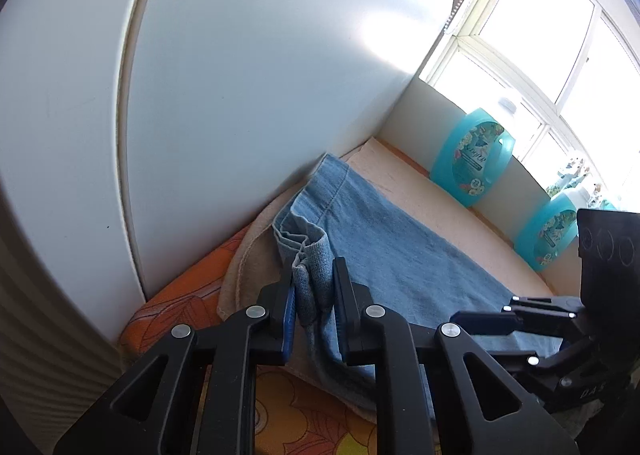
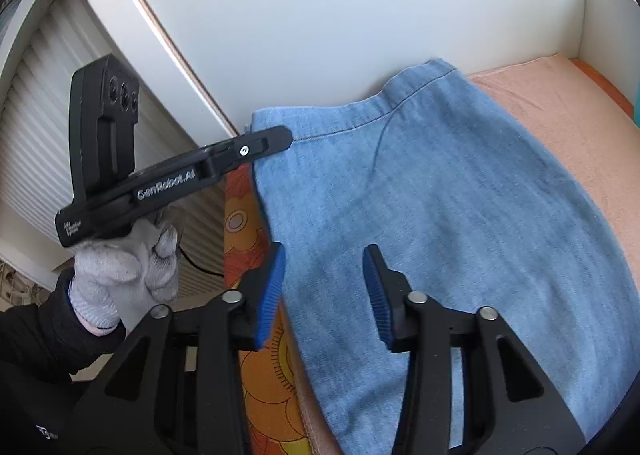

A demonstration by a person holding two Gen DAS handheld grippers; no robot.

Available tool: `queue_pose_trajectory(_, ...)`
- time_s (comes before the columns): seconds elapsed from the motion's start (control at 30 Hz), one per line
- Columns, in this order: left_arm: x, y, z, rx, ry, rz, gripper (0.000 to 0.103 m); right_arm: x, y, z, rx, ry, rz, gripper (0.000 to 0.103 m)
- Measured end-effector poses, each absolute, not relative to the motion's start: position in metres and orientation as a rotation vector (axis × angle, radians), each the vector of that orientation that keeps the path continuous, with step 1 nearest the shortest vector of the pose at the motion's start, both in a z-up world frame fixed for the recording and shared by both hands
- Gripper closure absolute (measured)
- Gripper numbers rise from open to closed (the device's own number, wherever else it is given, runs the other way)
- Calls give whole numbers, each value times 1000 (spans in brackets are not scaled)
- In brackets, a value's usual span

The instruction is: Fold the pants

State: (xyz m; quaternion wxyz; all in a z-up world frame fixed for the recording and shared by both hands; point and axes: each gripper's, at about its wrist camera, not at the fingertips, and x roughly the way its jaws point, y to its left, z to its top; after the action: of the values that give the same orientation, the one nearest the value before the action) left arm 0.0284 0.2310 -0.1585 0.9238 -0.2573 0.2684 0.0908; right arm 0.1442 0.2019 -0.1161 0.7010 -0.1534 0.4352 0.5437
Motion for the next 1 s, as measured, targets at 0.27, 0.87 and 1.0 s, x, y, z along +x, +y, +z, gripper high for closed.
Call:
queue_pose_trajectory(0.27, 40, 183, -159, -395, 582, 50, 90, 212, 251, -97, -256, 1073, 1142, 41)
queue_pose_trajectory(0.87, 45, 177, -154, -381, 588, -57, 90, 228, 337, -129, -390, 1189, 985, 92)
queue_pose_trajectory(1.0, 44, 184, -133, -406, 545, -99, 90, 232, 316, -91, -311, 1139, 995, 95)
